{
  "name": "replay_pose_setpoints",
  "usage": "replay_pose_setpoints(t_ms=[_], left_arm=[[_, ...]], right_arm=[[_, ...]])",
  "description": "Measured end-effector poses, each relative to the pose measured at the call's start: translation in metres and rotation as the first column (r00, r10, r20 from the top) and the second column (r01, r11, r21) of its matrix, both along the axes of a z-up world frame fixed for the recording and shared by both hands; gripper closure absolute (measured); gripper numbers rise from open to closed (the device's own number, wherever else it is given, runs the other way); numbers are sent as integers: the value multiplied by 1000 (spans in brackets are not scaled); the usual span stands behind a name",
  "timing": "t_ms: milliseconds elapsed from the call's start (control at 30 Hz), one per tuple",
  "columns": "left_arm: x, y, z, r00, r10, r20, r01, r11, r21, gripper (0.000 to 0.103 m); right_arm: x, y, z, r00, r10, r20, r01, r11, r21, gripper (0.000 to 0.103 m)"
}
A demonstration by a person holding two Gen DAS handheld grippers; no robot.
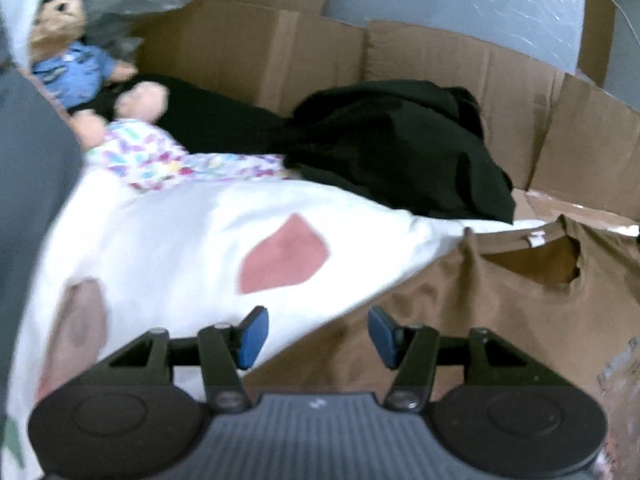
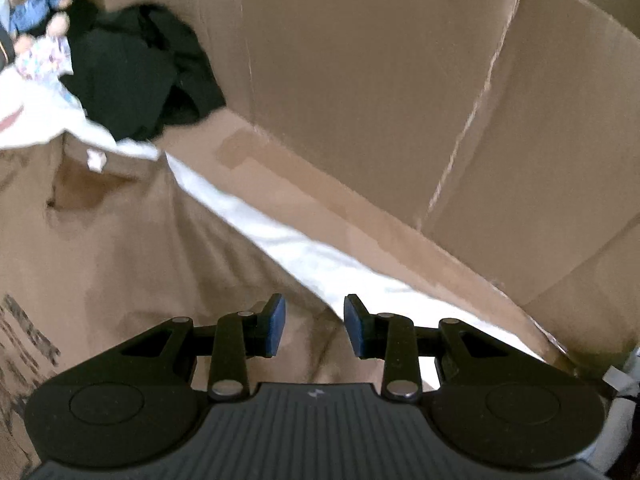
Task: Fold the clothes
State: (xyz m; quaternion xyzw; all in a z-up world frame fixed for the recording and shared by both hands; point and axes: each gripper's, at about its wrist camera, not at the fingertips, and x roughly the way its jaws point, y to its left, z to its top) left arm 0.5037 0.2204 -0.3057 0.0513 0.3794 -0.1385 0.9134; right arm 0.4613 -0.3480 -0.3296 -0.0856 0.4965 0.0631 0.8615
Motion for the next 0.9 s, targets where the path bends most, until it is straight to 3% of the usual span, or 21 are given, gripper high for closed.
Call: replay_pose_setpoints(t_ms=[100,167,233,467,500,533,633,733,900], left_arm=[[-3,11,-8,999,17,-29,-17,1000,0,45],[-4,11,-12,999,12,-30,-12,1000,-6,45],[-4,10,-14,1000,6,-29,-7,1000,-15,45],[9,-20,-27,999,-49,-10,50,998,32,45],[11,-23,-29,999,-49,1,49,998,40,50],[12,-24,-31,999,-45,6,45,998,47,62],[18,-24,-33,999,-37,21,36,998,59,79],[20,-22,-32,999,-33,20,31,998,57,85],[21,-23,-27,1000,-7,15,6,998,61,85]], right_arm=[[0,-4,-6,1000,-21,-6,21,1000,-14,70],[0,-8,-10,999,-34,-12,34,999,-23,84],[1,-11,-13,999,-41,-10,41,999,-28,91],[4,-19,-20,999,-47,-13,46,999,-24,96],[5,-21,-21,998,-57,-13,57,998,-16,96],[6,-22,-21,998,-63,-14,63,998,-12,96],[7,-25,-24,997,-79,-14,79,997,-2,96],[8,-28,-23,995,-100,-5,100,995,6,95],[8,-32,-20,993,-116,3,116,993,9,94]])
